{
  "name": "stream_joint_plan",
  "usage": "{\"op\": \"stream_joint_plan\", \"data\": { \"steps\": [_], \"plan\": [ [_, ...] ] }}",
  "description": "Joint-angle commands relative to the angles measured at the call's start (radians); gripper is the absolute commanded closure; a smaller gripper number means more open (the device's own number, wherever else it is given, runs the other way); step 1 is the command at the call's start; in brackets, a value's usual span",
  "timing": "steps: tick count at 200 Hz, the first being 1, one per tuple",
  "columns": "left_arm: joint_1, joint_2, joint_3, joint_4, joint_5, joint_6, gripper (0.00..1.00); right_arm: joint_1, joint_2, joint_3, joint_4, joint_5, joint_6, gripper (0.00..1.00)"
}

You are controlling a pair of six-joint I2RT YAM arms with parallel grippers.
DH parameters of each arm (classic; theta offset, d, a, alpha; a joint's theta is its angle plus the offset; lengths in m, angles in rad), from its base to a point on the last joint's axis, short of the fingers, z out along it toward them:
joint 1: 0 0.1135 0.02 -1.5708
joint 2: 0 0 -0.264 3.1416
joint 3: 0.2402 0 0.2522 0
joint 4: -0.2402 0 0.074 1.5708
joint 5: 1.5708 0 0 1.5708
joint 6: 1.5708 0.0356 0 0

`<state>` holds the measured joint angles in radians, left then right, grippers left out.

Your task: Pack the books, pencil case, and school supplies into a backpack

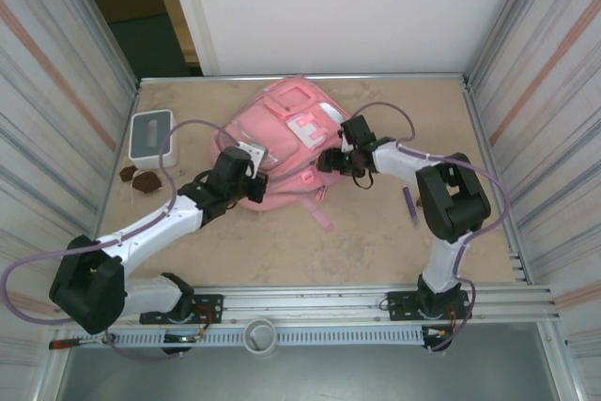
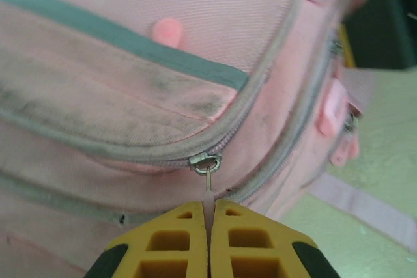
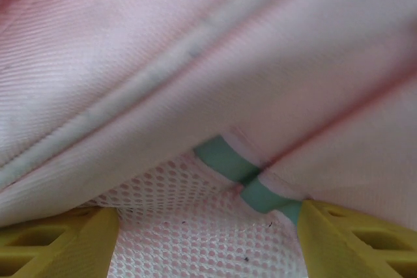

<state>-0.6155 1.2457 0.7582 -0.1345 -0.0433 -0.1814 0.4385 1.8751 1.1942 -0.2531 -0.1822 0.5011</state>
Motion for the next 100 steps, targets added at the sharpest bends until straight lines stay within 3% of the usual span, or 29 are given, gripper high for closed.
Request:
{"op": "stream_joint_plan", "data": {
  "steps": [1,22,44,79,100],
  "plan": [
    [-0.032,0.003,0.007,0.019,0.086,-0.011,1.0,-0.044,0.098,0.171,-0.066,0.011,-0.038,0.3],
    [-0.05,0.051,0.048,0.046,0.122,-0.02,1.0,-0.037,0.08,0.242,-0.116,0.016,-0.062,0.29],
    [-0.069,0.09,0.08,0.065,0.141,-0.021,1.0,-0.035,-0.033,0.132,-0.114,0.019,-0.055,0.28],
    [-0.081,0.123,0.086,0.089,0.159,-0.031,1.0,-0.006,-0.243,-0.21,0.121,-0.226,0.147,0.24],
    [-0.087,0.134,0.083,0.093,0.16,-0.032,1.0,0.068,-0.267,-0.289,0.244,-0.295,0.255,0.23]
  ]
}}
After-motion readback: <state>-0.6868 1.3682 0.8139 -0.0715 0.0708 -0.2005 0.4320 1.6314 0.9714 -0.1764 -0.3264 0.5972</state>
